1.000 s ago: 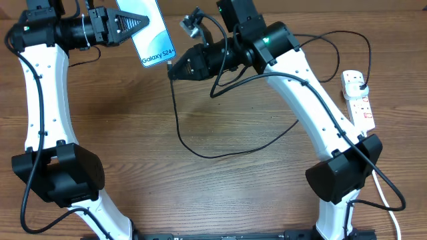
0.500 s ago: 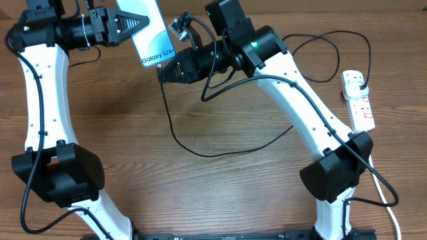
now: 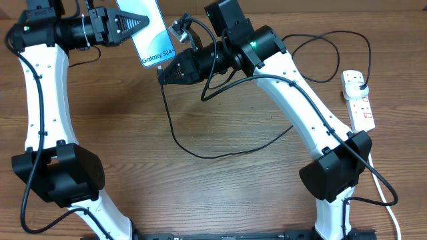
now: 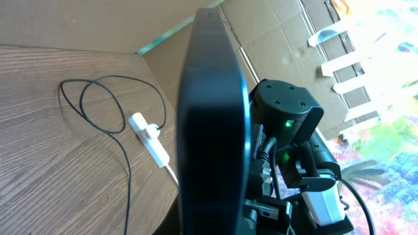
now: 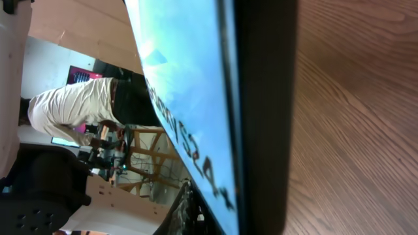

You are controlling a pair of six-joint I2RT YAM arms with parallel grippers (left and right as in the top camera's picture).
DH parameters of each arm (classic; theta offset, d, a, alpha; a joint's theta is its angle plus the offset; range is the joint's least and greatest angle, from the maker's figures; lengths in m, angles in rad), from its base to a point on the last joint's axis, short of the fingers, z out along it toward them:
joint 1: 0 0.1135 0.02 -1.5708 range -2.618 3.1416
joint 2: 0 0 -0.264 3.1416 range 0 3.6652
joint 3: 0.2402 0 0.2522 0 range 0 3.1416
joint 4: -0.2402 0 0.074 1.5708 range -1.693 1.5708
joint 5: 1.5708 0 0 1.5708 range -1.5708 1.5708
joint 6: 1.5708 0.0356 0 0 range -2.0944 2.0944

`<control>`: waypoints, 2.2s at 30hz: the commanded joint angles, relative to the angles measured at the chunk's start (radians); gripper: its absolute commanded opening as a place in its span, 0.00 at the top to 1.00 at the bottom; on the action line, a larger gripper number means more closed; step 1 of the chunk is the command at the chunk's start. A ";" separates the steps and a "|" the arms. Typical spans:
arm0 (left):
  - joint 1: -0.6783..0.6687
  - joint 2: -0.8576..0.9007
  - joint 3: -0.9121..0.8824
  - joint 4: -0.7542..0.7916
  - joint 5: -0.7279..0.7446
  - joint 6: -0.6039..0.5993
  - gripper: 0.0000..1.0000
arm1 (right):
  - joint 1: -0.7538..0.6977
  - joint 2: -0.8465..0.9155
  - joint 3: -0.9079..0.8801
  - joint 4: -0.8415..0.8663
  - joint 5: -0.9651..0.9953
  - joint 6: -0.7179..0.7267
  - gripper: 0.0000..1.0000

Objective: Plug charger to phone and switch on socket

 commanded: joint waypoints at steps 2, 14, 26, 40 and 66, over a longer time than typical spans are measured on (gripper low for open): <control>0.003 -0.010 0.010 0.005 0.048 0.030 0.96 | -0.015 0.002 0.000 0.000 -0.027 -0.023 0.96; -0.008 -0.010 0.010 0.004 0.048 0.035 0.96 | -0.040 0.002 0.000 0.020 -0.085 -0.022 0.96; -0.032 -0.010 0.010 0.005 0.048 0.036 0.96 | -0.037 0.002 0.000 0.018 -0.057 -0.021 0.96; -0.032 -0.010 0.010 0.016 0.049 0.037 0.96 | -0.089 0.002 0.000 0.013 -0.114 -0.023 0.97; -0.056 -0.010 0.010 0.015 0.049 0.021 0.96 | -0.094 0.002 0.000 0.069 -0.181 -0.022 0.96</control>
